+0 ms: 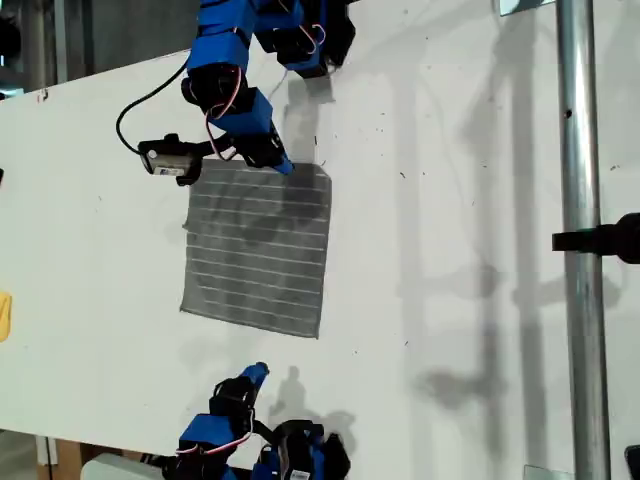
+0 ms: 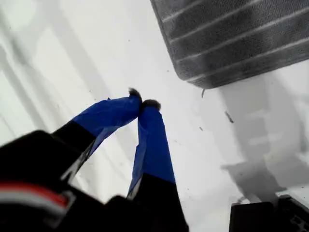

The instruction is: Grasp corners of a towel and fold twice.

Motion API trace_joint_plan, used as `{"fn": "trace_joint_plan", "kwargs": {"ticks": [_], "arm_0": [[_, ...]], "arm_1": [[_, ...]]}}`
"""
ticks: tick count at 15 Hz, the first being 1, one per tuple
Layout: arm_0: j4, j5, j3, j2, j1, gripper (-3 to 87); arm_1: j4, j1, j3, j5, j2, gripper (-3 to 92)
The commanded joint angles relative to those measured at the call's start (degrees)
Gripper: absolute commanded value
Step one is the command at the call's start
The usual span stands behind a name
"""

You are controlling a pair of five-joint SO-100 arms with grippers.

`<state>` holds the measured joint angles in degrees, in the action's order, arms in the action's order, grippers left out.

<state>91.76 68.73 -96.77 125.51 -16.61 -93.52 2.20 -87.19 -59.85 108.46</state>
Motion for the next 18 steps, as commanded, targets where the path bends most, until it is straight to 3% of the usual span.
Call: {"fn": "trace_joint_plan", "kwargs": {"ticks": [1,4,5,11,15,18], "arm_0": [[2.3,-3.9,7.7,-4.1,-1.7,-2.9],[2.6,-4.1,7.2,-4.5,-2.5,-2.9],[2.6,-4.2,6.9,-4.7,-2.7,-2.9],[2.6,-3.4,5.1,-5.3,-2.5,-2.9],[2.6,-3.1,4.4,-5.4,-2.5,-2.9],[2.5,-2.6,3.8,-5.4,-2.8,-2.9]], "arm_1": [[-3.3,1.0,6.9,5.0,-1.4,8.0],[-8.3,2.3,6.0,8.8,-4.7,42.6],[-7.6,2.9,3.4,10.3,-7.1,44.3],[16.3,6.9,-18.2,18.3,-16.7,42.4],[23.7,11.0,-20.8,22.6,-22.2,37.8],[27.7,12.3,-20.2,24.8,-29.0,25.1]]}}
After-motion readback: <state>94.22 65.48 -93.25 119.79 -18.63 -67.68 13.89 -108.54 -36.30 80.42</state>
